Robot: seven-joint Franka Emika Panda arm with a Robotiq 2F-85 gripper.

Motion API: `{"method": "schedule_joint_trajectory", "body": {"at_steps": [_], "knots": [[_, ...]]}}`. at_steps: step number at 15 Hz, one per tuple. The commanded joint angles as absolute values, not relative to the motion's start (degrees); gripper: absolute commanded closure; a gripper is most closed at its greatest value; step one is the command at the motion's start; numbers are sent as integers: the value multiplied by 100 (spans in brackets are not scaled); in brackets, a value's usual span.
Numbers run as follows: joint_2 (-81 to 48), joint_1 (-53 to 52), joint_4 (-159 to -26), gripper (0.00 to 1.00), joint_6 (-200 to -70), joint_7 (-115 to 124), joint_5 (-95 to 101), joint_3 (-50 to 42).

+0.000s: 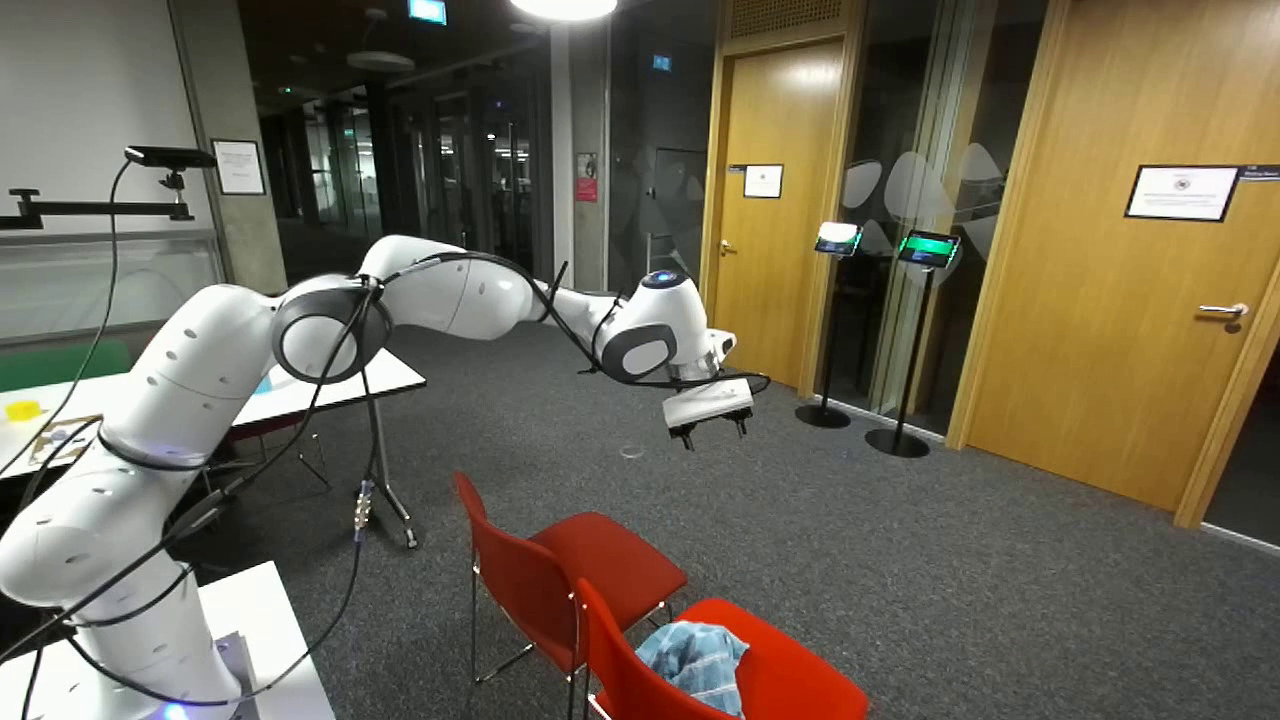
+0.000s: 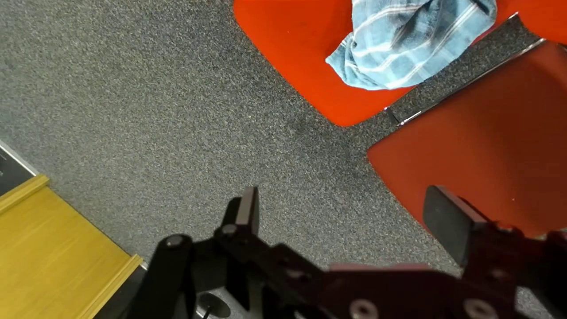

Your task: Pick up the cloth and put it on the seat of the chair

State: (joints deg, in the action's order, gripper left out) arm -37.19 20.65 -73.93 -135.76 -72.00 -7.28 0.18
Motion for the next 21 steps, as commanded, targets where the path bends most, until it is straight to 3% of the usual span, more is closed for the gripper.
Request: {"method": "schedule_joint_trajectory", "body": {"at_steps": [1,8,15,19,21], "knots": [[-2998,2145,-8055,0,-13229,-7045,-911,80],[-2509,2088,-8549,0,-12180,-6310,-1301,-67],[-2432,1894,-9004,0,-12406,-4099,-1513,-180],[-2370,1936,-9246,0,-12701,-4063,-1740,17],[-2756,1924,-8754,0,-12462,-3977,-1592,-27]]}}
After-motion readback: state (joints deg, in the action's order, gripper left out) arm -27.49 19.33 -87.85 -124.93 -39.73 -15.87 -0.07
